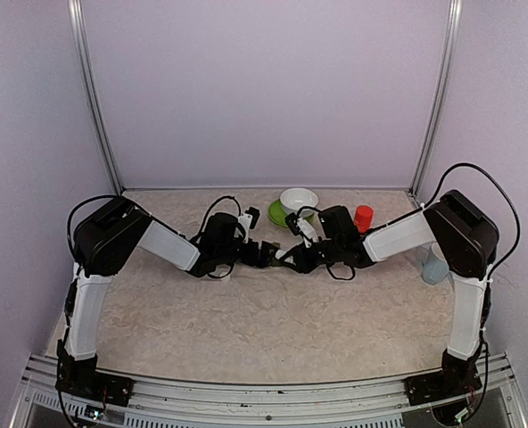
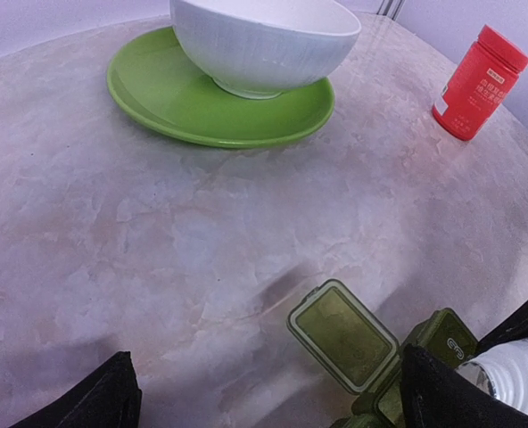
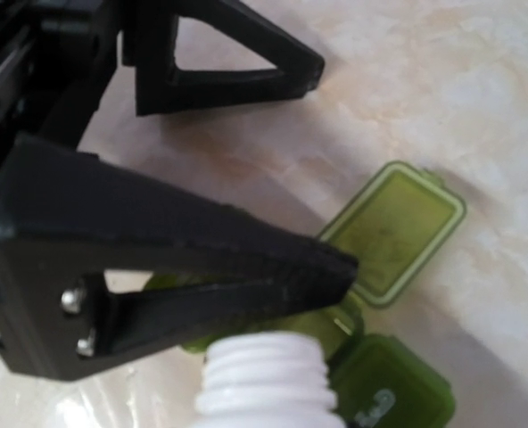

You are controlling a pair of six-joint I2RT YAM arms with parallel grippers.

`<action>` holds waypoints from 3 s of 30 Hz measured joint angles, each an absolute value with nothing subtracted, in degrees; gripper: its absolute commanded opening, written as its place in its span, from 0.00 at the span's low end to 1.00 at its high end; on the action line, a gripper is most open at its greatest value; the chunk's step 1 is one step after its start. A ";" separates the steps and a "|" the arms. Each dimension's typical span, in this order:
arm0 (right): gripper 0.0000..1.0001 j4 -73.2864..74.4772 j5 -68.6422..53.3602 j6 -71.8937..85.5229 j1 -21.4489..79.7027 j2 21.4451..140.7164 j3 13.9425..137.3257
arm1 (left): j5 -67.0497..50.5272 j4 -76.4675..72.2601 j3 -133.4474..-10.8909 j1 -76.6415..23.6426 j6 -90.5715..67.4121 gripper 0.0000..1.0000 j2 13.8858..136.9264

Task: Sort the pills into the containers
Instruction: Pour the pill into the compartment of the pill container.

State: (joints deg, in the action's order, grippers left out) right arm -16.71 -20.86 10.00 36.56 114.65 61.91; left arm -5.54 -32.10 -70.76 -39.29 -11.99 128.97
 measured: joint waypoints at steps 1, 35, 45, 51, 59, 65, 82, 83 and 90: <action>0.18 -16.23 -20.75 9.93 36.56 114.65 62.24 | -5.54 -32.10 -70.76 -39.29 -11.99 0.99 128.99; 0.19 -0.73 -19.33 7.11 36.58 115.83 70.96 | -5.54 -32.10 -70.76 -39.29 -12.19 0.99 128.99; 0.19 3.29 -19.11 6.24 36.93 116.49 73.63 | -5.52 -32.12 -70.76 -39.27 -12.19 0.99 128.97; 0.19 5.82 -18.37 5.54 37.34 117.12 75.57 | -5.52 -32.12 -70.74 -39.27 -12.21 0.99 128.97; 0.19 9.17 -17.69 5.26 37.87 117.64 77.69 | -5.52 -32.12 -70.74 -39.27 -12.23 0.99 128.97; 0.19 11.38 -17.39 5.19 38.04 118.02 79.13 | -5.50 -32.14 -70.72 -39.27 -12.23 0.99 128.97; 0.19 15.75 -16.10 5.19 38.33 118.15 81.25 | -5.50 -32.18 -70.70 -39.27 -12.43 0.99 128.99; 0.19 16.29 -16.03 5.19 38.33 118.19 81.54 | -5.50 -32.18 -70.70 -39.27 -12.43 0.99 128.97; 0.20 17.54 -15.94 5.19 38.33 118.19 82.26 | -5.48 -32.18 -70.70 -39.27 -12.43 0.99 128.97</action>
